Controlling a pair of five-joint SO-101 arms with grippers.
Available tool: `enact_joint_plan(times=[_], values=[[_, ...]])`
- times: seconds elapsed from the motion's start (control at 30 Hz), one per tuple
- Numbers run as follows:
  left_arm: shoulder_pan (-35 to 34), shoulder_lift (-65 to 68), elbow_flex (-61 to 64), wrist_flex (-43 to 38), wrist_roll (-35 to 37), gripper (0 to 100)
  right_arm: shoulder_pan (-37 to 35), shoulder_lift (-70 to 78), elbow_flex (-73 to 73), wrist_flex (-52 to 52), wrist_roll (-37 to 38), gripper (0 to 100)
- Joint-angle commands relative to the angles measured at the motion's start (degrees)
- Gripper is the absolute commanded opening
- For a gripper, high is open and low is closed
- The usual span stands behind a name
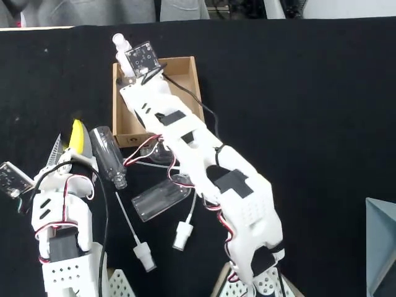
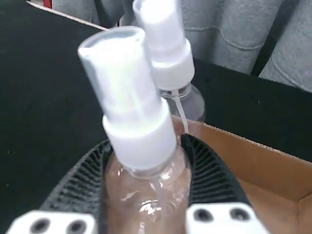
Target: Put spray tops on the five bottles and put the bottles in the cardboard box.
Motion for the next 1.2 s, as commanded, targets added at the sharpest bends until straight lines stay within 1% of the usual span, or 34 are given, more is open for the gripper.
enact_joint_plan(times=[0.0,0.13,0.6,0.67,0.87,1.17], values=[[-0.66,-0.62,-3.38,-1.05,0.70,16,0.26,-0.92,1.63,-6.15,-0.35,9.6],[-0.66,-0.62,-3.38,-1.05,0.70,16,0.35,-0.92,4.00,-8.88,-0.26,9.6],[-0.66,-0.62,-3.38,-1.05,0.70,16,0.35,-0.84,6.81,-8.97,-0.44,9.7],[-0.66,-0.62,-3.38,-1.05,0.70,16,0.35,-0.84,6.90,-8.88,-0.44,11.8],[-0.66,-0.62,-3.38,-1.05,0.70,16,0.26,-0.84,8.22,-8.70,-0.44,26.6],[-0.66,-0.62,-3.38,-1.05,0.70,16,0.26,-0.92,8.75,-8.62,-0.44,27.5]])
